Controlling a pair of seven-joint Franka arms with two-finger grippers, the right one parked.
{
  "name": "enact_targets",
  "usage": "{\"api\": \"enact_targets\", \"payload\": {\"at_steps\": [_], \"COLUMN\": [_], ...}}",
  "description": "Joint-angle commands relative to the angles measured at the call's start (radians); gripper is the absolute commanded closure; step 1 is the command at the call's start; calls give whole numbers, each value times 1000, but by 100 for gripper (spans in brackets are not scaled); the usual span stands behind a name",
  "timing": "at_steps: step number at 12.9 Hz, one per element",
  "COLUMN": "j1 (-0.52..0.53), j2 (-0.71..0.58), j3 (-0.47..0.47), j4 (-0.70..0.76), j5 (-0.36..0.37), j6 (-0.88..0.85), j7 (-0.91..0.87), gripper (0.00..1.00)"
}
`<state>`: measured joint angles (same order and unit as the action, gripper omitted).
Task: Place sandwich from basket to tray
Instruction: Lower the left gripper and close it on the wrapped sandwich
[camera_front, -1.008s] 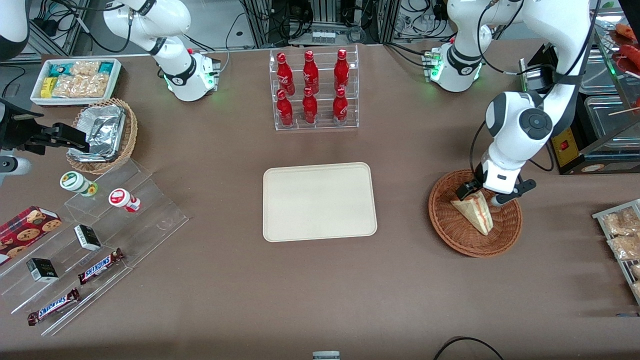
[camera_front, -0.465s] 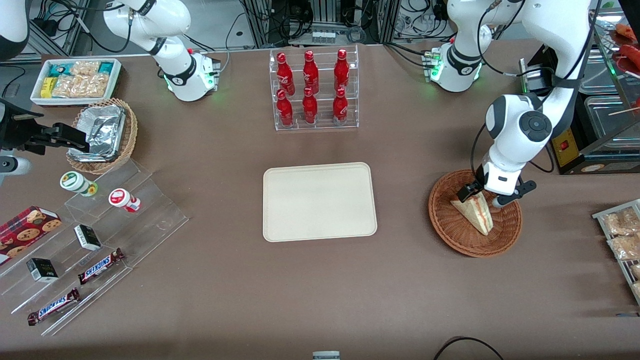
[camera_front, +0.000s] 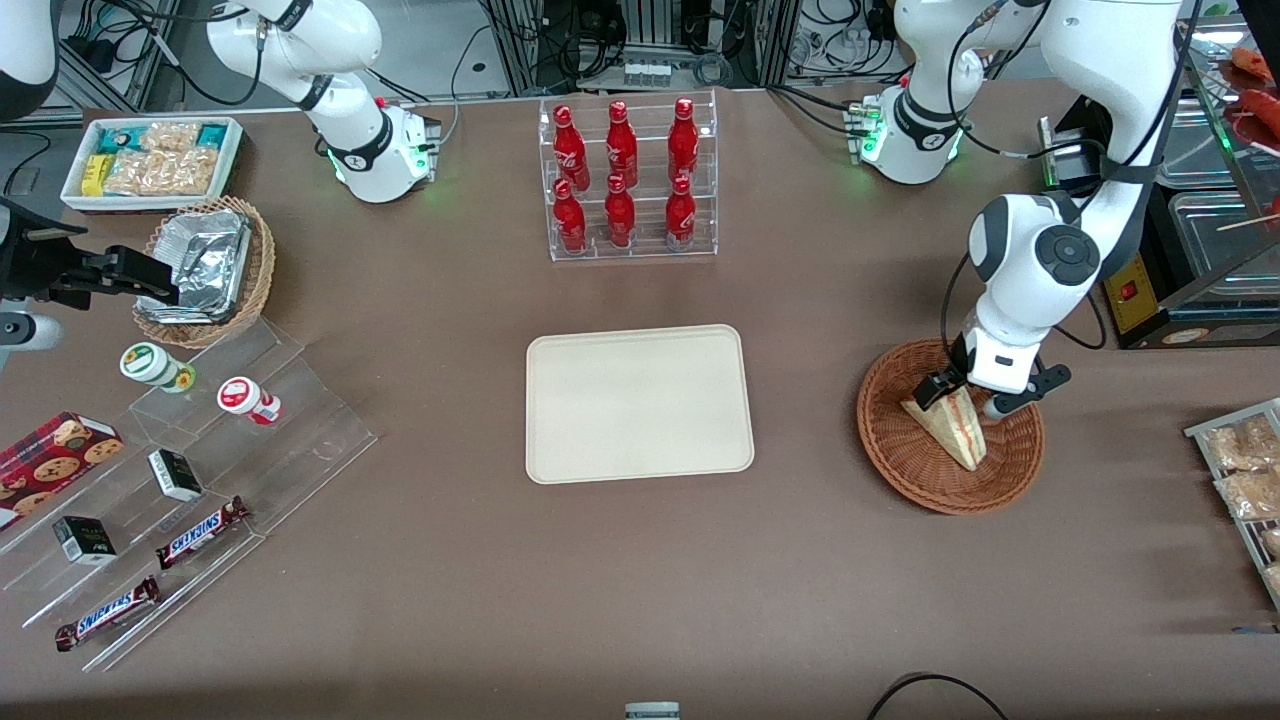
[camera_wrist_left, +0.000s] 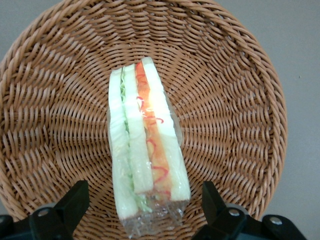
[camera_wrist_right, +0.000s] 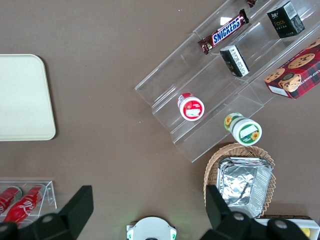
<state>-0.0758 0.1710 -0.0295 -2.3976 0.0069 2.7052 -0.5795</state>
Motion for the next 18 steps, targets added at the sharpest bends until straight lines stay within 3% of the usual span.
{"api": "enact_targets", "payload": {"at_steps": [1,4,5,7,8,14,18], "j1": [-2,-2,-4,-4,-5,-10,-28], "j2": [11,21,27,39,48,-10,-21], "j3": [16,17,16,16,16,16,2], "j4": [12,23,29,47,64,103,376], "j5": [15,16,16,16,16,18,86], "j6": [18,18,18,18,18,-49,-512], "j7": [-20,-19,-19,-17,-14,-14,-22], "gripper": [0,1,17,85,100,100,100]}}
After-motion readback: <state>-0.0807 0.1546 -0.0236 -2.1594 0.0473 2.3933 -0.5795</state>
